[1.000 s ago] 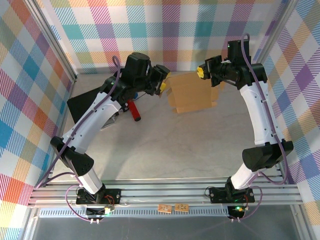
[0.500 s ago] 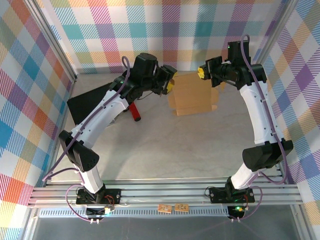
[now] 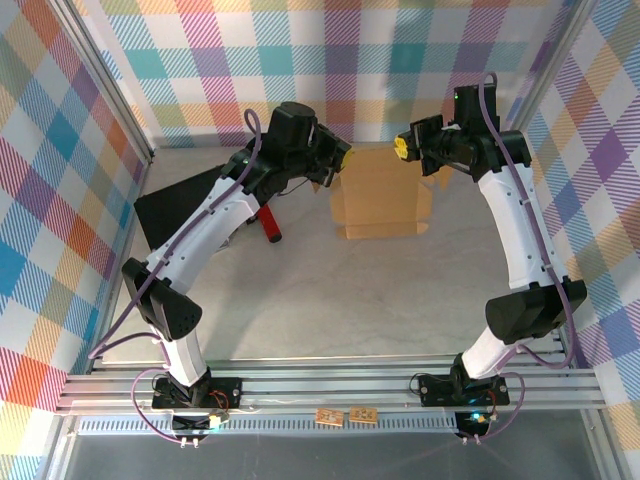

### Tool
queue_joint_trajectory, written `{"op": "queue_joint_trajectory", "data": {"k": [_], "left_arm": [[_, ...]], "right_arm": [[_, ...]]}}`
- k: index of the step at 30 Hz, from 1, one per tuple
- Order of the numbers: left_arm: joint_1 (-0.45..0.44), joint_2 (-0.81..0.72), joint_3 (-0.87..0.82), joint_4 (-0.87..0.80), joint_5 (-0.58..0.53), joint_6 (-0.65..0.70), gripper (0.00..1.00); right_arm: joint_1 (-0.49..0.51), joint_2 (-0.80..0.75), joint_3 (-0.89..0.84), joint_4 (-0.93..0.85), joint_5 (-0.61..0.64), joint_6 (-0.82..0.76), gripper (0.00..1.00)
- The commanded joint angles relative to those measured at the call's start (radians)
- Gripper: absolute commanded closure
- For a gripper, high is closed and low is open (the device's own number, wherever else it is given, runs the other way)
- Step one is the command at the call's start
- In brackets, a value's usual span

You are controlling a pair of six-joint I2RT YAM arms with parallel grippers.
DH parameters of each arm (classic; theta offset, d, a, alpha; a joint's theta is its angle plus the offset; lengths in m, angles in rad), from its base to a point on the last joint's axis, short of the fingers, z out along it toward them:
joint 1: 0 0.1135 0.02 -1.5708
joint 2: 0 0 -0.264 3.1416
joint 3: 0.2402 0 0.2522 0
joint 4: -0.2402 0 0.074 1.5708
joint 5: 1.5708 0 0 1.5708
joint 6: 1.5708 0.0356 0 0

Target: Fold the paper box

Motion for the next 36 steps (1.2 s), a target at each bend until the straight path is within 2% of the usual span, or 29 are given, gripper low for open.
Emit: {"op": "queue_joint_trajectory", "data": {"k": [1, 2, 3, 5, 6, 7, 10, 13, 15, 18, 23, 30, 33, 36], "left_arm": [[0.004, -0.046, -0.023, 0.019, -0.021, 0.021, 1.00], [0.006, -0.056, -0.024, 0.016, -0.023, 0.034, 0.97], [0.010, -0.065, -0.020, 0.010, -0.023, 0.053, 0.83], [0.022, -0.086, -0.010, -0.016, -0.021, 0.103, 0.46], [0.033, -0.101, -0.005, -0.038, -0.022, 0.143, 0.36], [0.042, -0.115, -0.002, -0.060, -0.025, 0.195, 0.32], [0.072, -0.181, 0.001, -0.162, -0.077, 0.472, 0.32], [0.076, -0.253, -0.086, -0.217, -0.167, 0.783, 0.38], [0.074, -0.293, -0.198, -0.186, -0.185, 0.961, 0.42], [0.074, -0.333, -0.366, -0.086, -0.193, 1.111, 0.45], [0.059, -0.344, -0.509, 0.077, -0.186, 1.271, 0.43], [0.026, -0.248, -0.527, 0.166, -0.181, 1.375, 0.32], [0.005, -0.194, -0.511, 0.193, -0.247, 1.388, 0.31], [-0.005, -0.140, -0.506, 0.233, -0.342, 1.389, 0.35]], "right_arm": [[0.005, -0.029, -0.002, -0.004, -0.039, -0.043, 1.00], [0.003, -0.027, -0.002, -0.009, -0.038, -0.054, 1.00], [0.000, -0.025, -0.002, -0.012, -0.038, -0.061, 1.00], [-0.009, -0.016, -0.006, -0.018, -0.050, -0.071, 1.00], [-0.013, -0.010, -0.006, -0.019, -0.058, -0.075, 1.00], [-0.016, -0.002, -0.004, -0.019, -0.063, -0.081, 1.00], [-0.024, 0.028, 0.013, -0.024, -0.078, -0.093, 1.00], [-0.030, 0.070, 0.057, -0.047, -0.096, -0.112, 1.00], [-0.031, 0.088, 0.073, -0.047, -0.104, -0.116, 1.00], [-0.033, 0.117, 0.100, -0.061, -0.116, -0.125, 1.00], [-0.036, 0.140, 0.114, -0.070, -0.126, -0.132, 1.00], [-0.037, 0.166, 0.130, -0.071, -0.138, -0.127, 1.00], [-0.037, 0.175, 0.137, -0.075, -0.144, -0.125, 1.00], [-0.041, 0.180, 0.139, -0.076, -0.147, -0.122, 1.00]]}}
